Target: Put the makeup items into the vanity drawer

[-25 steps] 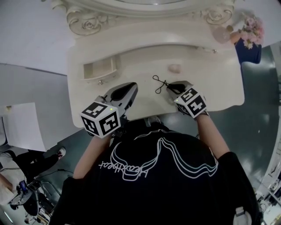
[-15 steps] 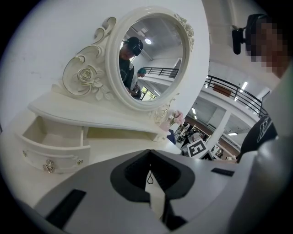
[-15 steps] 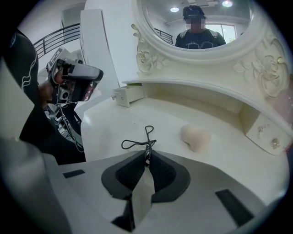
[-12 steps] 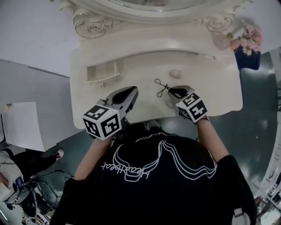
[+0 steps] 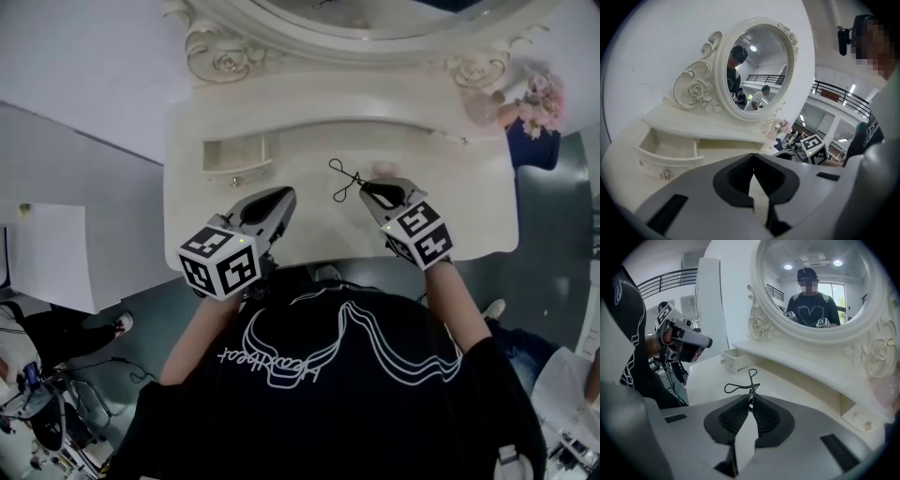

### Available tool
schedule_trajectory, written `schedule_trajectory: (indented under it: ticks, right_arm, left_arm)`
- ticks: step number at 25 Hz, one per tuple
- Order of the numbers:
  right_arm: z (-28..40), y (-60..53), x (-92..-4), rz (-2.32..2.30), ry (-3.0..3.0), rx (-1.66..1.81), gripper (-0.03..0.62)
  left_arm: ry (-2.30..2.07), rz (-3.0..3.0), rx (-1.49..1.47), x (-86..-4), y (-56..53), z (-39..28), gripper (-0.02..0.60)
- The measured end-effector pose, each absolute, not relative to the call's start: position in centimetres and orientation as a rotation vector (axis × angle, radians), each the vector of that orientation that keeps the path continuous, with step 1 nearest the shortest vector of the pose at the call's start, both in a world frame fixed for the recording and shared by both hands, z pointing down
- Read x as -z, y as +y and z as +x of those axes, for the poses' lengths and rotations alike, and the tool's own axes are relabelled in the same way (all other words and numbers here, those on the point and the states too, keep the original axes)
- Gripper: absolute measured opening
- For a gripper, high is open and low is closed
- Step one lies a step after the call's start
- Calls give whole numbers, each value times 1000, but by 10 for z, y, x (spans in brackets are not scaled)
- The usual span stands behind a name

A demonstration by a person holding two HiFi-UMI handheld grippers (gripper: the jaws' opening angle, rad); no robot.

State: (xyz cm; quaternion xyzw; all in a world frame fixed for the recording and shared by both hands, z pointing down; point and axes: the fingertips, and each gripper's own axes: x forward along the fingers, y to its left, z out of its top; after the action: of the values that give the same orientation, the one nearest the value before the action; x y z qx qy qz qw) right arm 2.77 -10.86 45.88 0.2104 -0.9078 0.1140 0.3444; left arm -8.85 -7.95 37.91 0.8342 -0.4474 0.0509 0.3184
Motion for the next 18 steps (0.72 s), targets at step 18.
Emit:
schedule_trajectory:
  ticks: [18]
  right_arm:
    - [-82,-140,-396,464,-2514,-126,34]
  left_arm:
    - [-1344,2111,-70,-367,-69,-172,6]
